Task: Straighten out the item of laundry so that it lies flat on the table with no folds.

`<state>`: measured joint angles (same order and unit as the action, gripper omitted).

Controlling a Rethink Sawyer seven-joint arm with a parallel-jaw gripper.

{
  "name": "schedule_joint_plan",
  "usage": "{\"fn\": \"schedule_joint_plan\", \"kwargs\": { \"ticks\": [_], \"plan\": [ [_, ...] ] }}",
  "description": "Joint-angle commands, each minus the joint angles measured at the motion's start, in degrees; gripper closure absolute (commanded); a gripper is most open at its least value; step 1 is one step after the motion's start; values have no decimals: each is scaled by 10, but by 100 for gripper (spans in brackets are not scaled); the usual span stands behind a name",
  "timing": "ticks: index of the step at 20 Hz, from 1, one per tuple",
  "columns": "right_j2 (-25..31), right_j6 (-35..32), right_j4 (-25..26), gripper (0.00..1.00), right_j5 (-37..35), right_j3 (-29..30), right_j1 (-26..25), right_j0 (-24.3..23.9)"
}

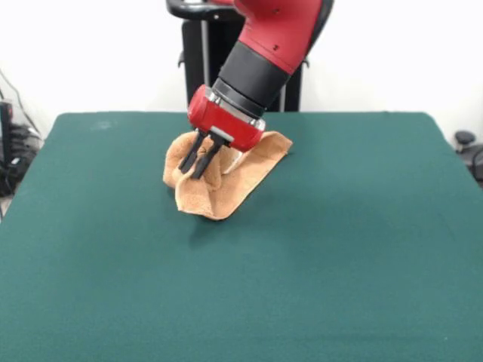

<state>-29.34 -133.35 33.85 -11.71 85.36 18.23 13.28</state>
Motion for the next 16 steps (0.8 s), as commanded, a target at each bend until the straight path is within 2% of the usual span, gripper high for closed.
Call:
{"fn": "schedule_joint_plan", "kwargs": {
  "ticks": [1,10,16],
  "plan": [
    [124,81,-38,100,-140,51,81,-92],
    [167,70,-19,100,-150,56,86,-123],
    [194,98,-11,100,-182,66,117,-148]
  ]
}}
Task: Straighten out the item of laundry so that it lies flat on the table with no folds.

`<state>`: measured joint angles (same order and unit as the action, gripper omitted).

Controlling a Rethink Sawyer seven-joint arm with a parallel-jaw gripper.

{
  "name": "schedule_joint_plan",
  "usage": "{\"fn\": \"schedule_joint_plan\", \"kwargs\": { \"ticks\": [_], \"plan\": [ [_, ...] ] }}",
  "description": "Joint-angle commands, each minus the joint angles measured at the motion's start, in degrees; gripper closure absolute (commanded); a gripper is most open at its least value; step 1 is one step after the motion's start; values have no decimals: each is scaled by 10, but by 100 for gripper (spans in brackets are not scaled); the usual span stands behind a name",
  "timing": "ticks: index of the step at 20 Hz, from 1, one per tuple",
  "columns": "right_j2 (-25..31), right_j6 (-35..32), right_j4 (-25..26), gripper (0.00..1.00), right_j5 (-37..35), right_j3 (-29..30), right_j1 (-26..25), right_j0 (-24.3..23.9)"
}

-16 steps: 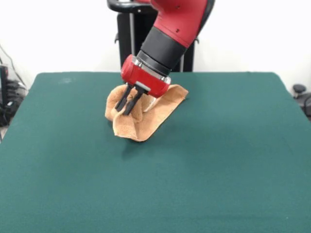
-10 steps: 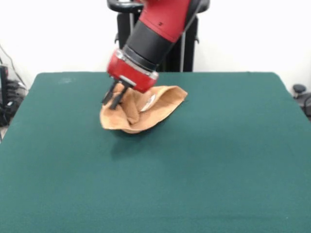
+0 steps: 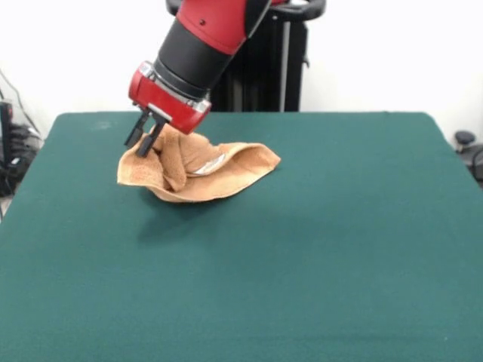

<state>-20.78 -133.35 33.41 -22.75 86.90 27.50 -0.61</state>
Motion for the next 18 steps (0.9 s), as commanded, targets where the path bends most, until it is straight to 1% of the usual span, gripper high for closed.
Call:
{"fn": "schedule_joint_plan", "kwargs": {
  "ticks": [1,8,14,18],
  "plan": [
    [112,99,-5,100,-74,53,27,-12],
    [125,108,-1,100,-107,81,72,-20],
    [137,112,3,100,-120,90,93,-25],
    [149,134,-7,100,-157,112,136,-35]
  ]
}}
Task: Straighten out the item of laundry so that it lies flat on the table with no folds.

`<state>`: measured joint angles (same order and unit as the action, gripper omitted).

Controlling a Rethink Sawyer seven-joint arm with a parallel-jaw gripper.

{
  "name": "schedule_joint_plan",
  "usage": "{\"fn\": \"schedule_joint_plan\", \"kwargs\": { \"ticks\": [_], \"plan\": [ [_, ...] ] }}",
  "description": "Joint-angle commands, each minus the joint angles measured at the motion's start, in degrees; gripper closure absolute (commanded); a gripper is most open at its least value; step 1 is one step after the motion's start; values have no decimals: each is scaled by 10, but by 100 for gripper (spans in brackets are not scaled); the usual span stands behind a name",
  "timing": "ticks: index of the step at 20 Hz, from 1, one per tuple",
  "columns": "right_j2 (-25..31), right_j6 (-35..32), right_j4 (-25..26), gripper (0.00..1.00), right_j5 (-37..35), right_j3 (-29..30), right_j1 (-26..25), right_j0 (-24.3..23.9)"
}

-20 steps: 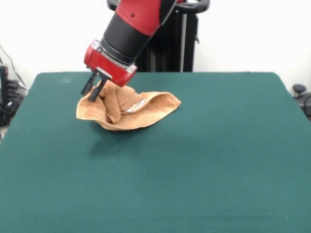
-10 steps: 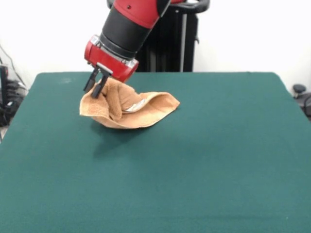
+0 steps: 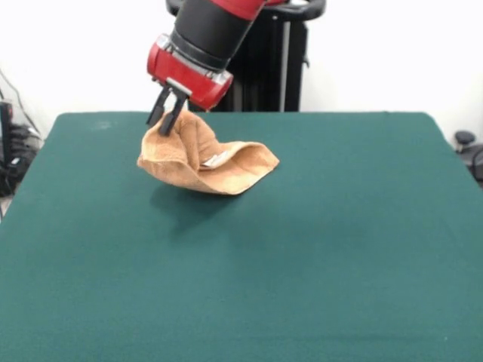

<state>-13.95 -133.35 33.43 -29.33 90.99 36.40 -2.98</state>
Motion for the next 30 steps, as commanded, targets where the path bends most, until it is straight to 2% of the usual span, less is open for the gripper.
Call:
{"fn": "schedule_joint_plan", "kwargs": {
  "ticks": [1,12,24,30],
  "plan": [
    [84,138,-10,100,-101,76,56,-14],
    [117,150,-20,100,-157,114,137,-40],
    [146,161,-36,100,-219,139,204,-66],
    [163,164,-41,100,-242,140,219,-80]
  ]
}}
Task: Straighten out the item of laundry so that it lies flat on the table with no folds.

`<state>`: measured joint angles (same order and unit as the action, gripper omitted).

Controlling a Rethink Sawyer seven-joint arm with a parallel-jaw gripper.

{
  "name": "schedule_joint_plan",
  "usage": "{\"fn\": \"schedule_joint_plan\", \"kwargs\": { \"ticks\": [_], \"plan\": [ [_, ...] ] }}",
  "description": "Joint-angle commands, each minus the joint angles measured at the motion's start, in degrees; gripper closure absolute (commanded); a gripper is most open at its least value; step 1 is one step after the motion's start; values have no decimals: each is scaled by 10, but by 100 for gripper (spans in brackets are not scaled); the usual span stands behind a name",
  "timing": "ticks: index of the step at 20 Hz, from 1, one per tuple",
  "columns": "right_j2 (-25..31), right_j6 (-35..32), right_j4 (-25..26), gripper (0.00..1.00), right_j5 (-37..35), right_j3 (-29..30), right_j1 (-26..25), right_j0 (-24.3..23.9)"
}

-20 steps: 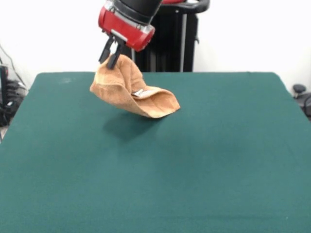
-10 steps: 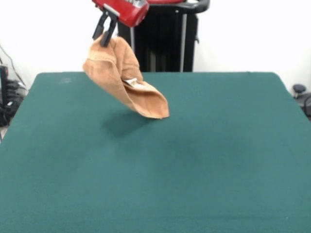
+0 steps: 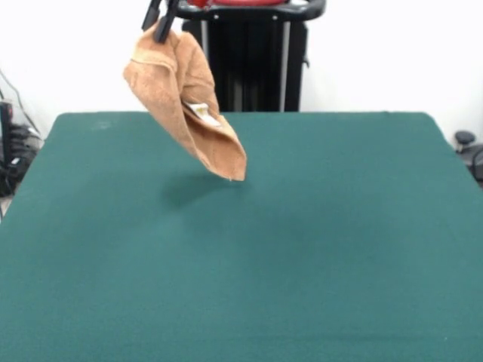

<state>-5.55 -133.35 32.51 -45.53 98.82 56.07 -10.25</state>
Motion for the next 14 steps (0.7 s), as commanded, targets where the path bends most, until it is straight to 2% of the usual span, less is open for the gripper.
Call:
{"fn": "schedule_joint_plan", "kwargs": {
  "ticks": [1,8,12,14],
  "plan": [
    [80,165,-32,100,-82,64,27,-9],
    [89,179,-46,100,-133,53,62,-10],
    [99,152,-44,100,-91,73,53,-18],
    [100,144,-40,100,-92,74,53,-15]
  ]
}}
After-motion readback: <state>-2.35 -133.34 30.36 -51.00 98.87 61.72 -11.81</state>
